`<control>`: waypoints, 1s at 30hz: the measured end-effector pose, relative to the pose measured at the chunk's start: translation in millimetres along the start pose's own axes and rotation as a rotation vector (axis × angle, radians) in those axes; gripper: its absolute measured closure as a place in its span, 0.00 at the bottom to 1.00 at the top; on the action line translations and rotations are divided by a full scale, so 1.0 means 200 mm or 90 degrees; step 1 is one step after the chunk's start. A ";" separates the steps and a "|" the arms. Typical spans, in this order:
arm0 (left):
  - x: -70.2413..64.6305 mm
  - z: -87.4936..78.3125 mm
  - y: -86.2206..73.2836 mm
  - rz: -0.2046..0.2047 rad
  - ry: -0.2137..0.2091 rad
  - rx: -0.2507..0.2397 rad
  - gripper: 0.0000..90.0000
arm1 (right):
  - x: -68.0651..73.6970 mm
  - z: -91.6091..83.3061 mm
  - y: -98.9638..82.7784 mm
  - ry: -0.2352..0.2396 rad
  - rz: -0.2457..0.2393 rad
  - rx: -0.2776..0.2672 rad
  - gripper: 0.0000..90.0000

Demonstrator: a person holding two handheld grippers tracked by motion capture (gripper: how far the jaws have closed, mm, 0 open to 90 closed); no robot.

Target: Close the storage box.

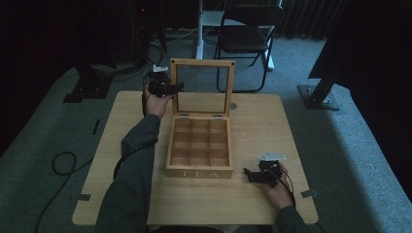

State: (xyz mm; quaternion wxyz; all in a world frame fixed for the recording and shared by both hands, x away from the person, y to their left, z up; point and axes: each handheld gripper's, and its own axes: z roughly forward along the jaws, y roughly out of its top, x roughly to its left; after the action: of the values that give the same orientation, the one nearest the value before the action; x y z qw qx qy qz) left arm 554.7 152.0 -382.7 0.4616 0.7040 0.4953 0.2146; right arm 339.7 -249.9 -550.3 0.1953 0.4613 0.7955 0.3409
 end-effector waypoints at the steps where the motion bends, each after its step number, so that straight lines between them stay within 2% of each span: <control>1: 0.00 0.00 0.01 0.000 -0.004 -0.001 0.35 | 0.00 0.00 0.00 0.000 0.000 0.000 0.13; 3: -0.01 0.01 0.02 0.005 -0.010 -0.001 0.35 | 0.00 0.00 0.00 0.001 0.000 0.000 0.13; 4: -0.02 0.02 0.03 0.017 -0.010 0.003 0.35 | 0.00 0.00 0.00 0.001 0.000 0.000 0.13; 7: -0.04 0.02 0.06 0.031 -0.010 0.007 0.34 | 0.00 0.00 0.00 0.001 -0.001 0.000 0.13; 15: -0.03 0.03 0.08 0.013 -0.003 0.003 0.36 | 0.01 0.00 0.00 0.003 -0.001 0.000 0.13; 18: -0.03 0.03 0.09 0.006 -0.012 0.001 0.37 | 0.01 0.00 0.00 0.003 -0.002 0.000 0.13; 22: -0.04 0.01 0.10 0.000 -0.011 0.012 0.39 | 0.01 -0.01 -0.01 0.002 -0.002 0.000 0.13; 30: -0.06 -0.05 0.09 0.008 -0.018 0.007 0.42 | 0.01 0.00 0.00 0.002 -0.003 0.000 0.13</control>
State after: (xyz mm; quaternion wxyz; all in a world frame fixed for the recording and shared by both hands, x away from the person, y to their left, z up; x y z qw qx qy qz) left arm 551.3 144.8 -361.4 0.4633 0.7126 0.4855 0.2048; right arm 337.7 -248.9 -550.4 0.1948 0.4587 0.7969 0.3413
